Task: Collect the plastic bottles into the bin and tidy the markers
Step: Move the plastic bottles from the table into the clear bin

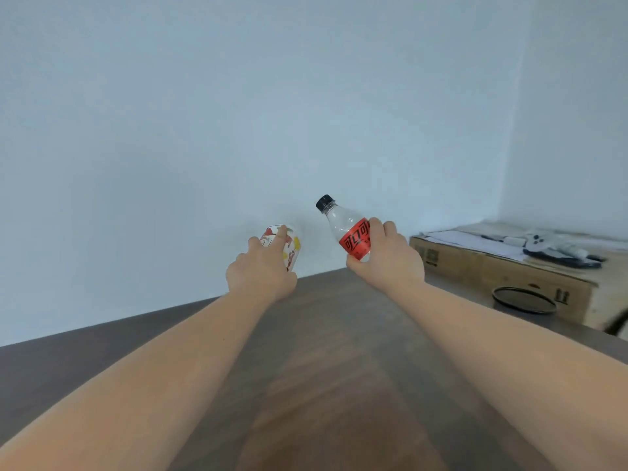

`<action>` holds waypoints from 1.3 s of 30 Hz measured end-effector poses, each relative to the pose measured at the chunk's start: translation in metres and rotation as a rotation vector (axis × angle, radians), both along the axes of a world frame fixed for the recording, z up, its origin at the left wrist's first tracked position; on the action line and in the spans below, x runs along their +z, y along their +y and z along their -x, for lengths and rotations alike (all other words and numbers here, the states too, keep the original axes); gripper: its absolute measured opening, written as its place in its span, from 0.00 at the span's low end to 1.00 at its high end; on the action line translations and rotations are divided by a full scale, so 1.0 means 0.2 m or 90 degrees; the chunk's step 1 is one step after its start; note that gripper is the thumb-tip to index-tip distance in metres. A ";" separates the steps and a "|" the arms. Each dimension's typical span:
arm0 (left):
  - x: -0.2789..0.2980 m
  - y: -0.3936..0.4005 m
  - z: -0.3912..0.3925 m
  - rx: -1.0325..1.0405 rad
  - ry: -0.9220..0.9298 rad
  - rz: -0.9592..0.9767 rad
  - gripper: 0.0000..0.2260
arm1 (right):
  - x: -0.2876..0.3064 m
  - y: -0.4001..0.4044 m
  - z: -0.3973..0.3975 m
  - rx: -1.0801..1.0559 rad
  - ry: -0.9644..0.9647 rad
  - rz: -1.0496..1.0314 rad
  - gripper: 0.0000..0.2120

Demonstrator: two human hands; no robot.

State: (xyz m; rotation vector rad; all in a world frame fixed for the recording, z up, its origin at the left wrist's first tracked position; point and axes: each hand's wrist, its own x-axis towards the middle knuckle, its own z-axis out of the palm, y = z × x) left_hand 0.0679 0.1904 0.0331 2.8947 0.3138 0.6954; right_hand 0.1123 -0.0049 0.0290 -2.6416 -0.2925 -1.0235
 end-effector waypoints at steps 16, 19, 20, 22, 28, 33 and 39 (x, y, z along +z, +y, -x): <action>-0.02 -1.50 0.16 -0.367 -0.053 0.075 0.35 | -0.11 -1.44 0.63 -0.376 0.009 -0.139 0.30; -0.06 -1.68 0.18 -0.412 -0.064 0.061 0.34 | -0.14 -1.59 0.71 -0.411 0.020 -0.148 0.30; -0.07 -1.74 0.19 -0.427 -0.062 0.058 0.34 | -0.16 -1.64 0.74 -0.424 0.028 -0.149 0.30; -0.10 -1.86 0.20 -0.455 -0.058 0.054 0.34 | -0.20 -1.73 0.79 -0.443 0.036 -0.148 0.31; -0.29 -2.22 0.24 -0.516 -0.022 0.035 0.34 | -0.43 -2.01 0.89 -0.506 0.071 -0.185 0.28; -0.51 -2.58 0.19 -0.539 0.028 0.010 0.34 | -0.70 -2.33 0.90 -0.547 0.118 -0.217 0.29; -0.90 -2.96 0.12 -0.564 0.083 -0.025 0.35 | -1.10 -2.71 0.85 -0.583 0.191 -0.269 0.32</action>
